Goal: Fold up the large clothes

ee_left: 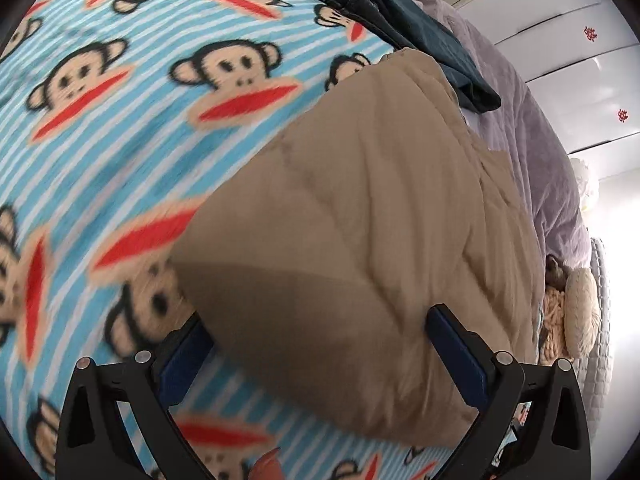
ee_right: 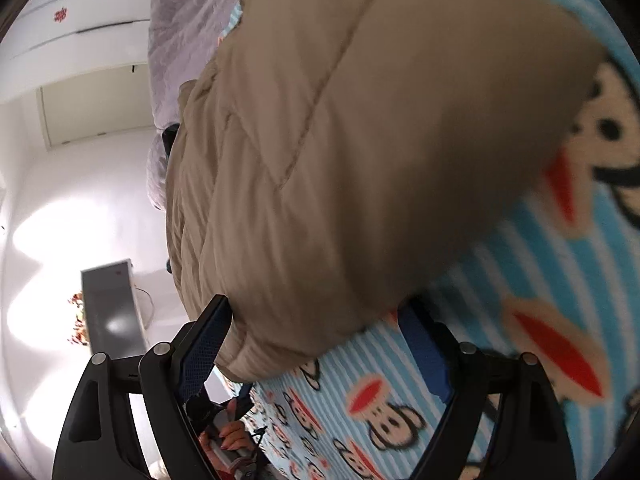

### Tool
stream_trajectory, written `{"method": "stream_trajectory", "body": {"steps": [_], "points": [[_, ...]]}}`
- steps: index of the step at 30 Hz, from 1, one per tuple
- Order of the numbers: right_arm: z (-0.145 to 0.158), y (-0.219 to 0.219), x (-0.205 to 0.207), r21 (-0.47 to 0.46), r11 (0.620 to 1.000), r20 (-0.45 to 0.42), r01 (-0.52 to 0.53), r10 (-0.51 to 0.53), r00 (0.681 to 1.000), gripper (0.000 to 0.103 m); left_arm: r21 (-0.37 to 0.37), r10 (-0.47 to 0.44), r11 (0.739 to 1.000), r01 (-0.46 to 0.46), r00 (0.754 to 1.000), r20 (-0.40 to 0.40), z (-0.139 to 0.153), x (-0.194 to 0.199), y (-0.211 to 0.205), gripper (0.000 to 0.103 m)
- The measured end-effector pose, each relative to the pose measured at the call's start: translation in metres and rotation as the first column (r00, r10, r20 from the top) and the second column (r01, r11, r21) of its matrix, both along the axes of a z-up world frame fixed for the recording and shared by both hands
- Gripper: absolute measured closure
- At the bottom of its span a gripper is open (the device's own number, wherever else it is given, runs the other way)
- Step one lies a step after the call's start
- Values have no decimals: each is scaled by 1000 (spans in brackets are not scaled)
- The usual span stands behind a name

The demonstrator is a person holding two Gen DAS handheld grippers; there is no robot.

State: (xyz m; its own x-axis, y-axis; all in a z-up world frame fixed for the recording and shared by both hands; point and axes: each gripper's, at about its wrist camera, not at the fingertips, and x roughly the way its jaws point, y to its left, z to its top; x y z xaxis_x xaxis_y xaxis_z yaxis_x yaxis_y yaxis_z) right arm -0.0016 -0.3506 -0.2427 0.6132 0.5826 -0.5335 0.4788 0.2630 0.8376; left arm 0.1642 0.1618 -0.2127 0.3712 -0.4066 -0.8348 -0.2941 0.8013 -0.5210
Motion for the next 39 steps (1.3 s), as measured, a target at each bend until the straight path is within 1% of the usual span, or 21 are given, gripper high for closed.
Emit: {"method": "stream_trajectory", "body": {"steps": [5,8,9,10,11,12,13,14,15,17,20,24,27,29,31,33,35,39], "points": [[-12,-1,22,44,996,35,75,-76,996,15,54,-9,999,9,1000,3,-3,14,-11,0],[-14,-1,28,67,992,28,106,-108,994,15,70,10,997,-11,1000,5,-3,13,-13,0],[-14,-1,28,74,991,21,110,-112,994,15,71,14,997,-14,1000,4,-3,12,-13,2],[-14,-1,27,83,990,17,113,-115,993,15,67,18,998,-18,1000,1,-3,14,-14,12],[-14,-1,27,96,989,14,115,-116,993,15,46,13,999,-13,1000,4,-3,15,-15,22],[-14,-1,27,109,987,12,114,-116,993,16,19,7,1000,-8,1000,7,-1,13,-15,34],[-15,0,27,119,987,11,112,-114,993,22,3,2,1000,-2,1000,18,3,13,-16,50],[-15,0,26,135,985,12,104,-106,994,35,-31,-21,999,23,999,45,8,12,-16,66],[-15,1,25,147,984,19,99,-103,995,42,-47,-34,998,37,998,60,10,10,-15,69],[-12,-2,24,164,982,43,89,-97,994,62,-85,-65,994,74,992,109,22,6,-12,77],[-4,-1,21,169,984,79,58,-73,994,71,-121,-83,987,103,984,155,34,0,-9,79],[10,3,14,150,989,106,7,-23,994,73,-128,-108,982,136,972,210,52,-10,-9,80],[17,7,0,144,989,110,-18,2,994,73,-126,-126,979,157,966,225,63,-21,-9,80],[21,10,-13,143,989,106,-36,20,994,73,-124,-145,976,177,962,230,69,-36,-7,81],[24,12,-28,140,989,101,-54,40,994,73,-131,-162,972,194,962,219,73,-54,-2,80],[26,15,-49,131,988,89,-79,68,994,73,-120,-194,968,220,961,199,72,-77,3,80],[26,18,-70,129,987,78,-94,84,993,73,-113,-222,964,242,961,166,70,-99,6,81],[22,13,-113,139,985,48,-107,101,994,73,-126,-270,951,281,958,95,61,-145,12,80]]}}
